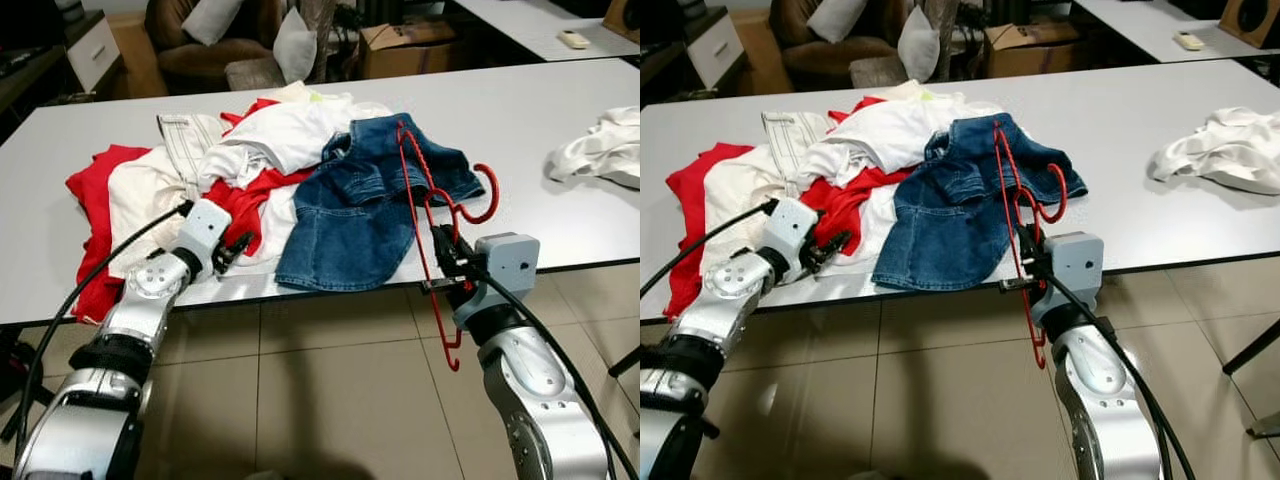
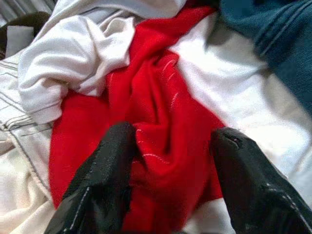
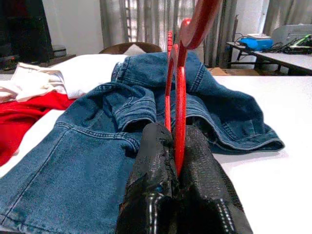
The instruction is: Hang hanger
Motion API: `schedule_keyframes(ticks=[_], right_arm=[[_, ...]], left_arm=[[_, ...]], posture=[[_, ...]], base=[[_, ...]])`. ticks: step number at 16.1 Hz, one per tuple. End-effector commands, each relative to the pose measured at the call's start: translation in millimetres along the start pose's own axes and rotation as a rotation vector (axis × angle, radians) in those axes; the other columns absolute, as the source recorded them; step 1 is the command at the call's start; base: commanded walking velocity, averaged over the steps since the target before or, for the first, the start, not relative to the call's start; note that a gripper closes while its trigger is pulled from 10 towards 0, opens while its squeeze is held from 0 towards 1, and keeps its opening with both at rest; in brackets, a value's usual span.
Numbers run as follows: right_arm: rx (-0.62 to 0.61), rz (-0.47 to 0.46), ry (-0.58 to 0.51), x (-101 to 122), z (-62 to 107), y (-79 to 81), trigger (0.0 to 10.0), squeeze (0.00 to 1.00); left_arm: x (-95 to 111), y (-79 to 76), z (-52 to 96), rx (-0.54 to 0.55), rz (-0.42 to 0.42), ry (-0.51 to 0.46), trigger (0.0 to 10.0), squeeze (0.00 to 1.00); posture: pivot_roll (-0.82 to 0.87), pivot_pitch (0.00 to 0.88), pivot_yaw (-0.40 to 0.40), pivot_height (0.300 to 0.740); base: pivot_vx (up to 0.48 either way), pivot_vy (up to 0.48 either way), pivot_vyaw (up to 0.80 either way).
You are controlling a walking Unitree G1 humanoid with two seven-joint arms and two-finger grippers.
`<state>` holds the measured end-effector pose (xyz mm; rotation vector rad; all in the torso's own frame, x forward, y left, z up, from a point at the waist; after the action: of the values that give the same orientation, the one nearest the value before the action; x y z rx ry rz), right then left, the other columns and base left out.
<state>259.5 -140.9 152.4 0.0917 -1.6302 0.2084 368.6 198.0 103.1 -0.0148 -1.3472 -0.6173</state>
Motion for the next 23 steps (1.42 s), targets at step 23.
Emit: schedule_keyframes(ticks=[23], right_arm=[[-0.041, 0.002, -0.013, -1, -4.0, 0.0, 10.0, 0.0]], left_arm=[[138, 29.9, -35.0, -0.029, 0.286, -0.381, 0.0, 0.0]], posture=[[-0.14, 0.0, 0.139, 0.74]], base=[[0.0, 0.0, 0.0]])
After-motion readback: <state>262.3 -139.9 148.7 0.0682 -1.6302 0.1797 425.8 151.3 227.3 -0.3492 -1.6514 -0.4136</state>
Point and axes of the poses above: a point about 5 cm out from each wrist's last joint towards the gripper, its own z axis pointing back from the gripper into the wrist, its own x axis along the axis of the wrist's last joint, y = z × x, the point moved 2 cm from there along -z, pointing out of the wrist towards the gripper, and after that the axes turned 3 degrees about z, right-handed, at the moved point
